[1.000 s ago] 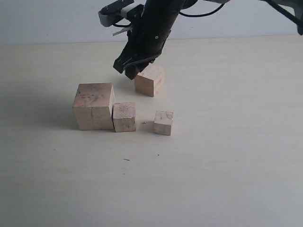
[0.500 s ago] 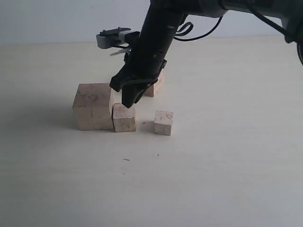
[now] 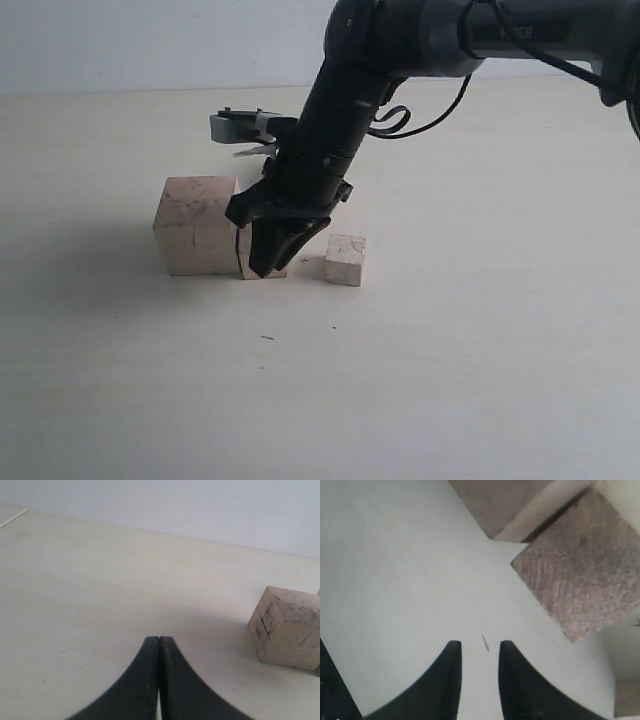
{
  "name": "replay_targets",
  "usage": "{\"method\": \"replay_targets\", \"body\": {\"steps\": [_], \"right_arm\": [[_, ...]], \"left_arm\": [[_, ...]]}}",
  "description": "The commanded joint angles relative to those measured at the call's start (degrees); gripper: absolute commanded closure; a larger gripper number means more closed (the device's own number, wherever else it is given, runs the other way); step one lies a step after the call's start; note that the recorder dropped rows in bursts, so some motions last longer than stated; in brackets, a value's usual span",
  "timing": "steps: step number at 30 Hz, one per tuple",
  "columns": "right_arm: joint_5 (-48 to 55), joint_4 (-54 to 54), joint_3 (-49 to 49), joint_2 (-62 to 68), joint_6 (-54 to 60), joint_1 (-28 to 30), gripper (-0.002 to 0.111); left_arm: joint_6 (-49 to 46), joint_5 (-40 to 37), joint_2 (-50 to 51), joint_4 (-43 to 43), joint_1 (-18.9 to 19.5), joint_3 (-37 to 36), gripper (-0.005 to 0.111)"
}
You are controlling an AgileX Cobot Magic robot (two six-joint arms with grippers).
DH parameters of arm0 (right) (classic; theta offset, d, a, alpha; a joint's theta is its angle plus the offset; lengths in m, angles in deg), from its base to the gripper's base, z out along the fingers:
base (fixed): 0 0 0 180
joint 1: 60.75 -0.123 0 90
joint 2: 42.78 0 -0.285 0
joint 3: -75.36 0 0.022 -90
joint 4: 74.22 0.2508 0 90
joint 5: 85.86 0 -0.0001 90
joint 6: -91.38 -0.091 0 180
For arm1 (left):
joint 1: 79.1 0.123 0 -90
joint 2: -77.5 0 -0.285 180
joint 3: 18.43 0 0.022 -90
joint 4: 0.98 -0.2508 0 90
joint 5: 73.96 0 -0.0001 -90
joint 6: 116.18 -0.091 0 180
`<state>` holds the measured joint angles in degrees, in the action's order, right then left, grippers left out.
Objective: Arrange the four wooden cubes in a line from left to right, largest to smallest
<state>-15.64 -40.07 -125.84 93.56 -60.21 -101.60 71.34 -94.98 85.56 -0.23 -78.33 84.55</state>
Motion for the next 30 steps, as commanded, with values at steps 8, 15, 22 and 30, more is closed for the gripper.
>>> {"method": "replay_targets", "body": {"steps": [8,15,22,30], "right_arm": [[-0.90,2.44,0.25,3.16,0.24,-0.11,0.082],[-9.78,0.60,0.25,3.28,-0.54,0.01,0.082],[-17.90,-1.91,0.25,3.28,-0.54,0.01,0.082],[-28.65,-6.23,0.25,3.28,-0.99,0.01,0.082]], "left_arm": [[-0.17,0.54,-0.27,-0.06,-0.32,-0.20,0.107],[-0.17,0.54,-0.27,-0.06,-0.32,-0.20,0.107],[-0.17,0.54,-0.27,-0.06,-0.32,-0.20,0.107],[-0.17,0.54,-0.27,-0.06,-0.32,-0.20,0.107]]}}
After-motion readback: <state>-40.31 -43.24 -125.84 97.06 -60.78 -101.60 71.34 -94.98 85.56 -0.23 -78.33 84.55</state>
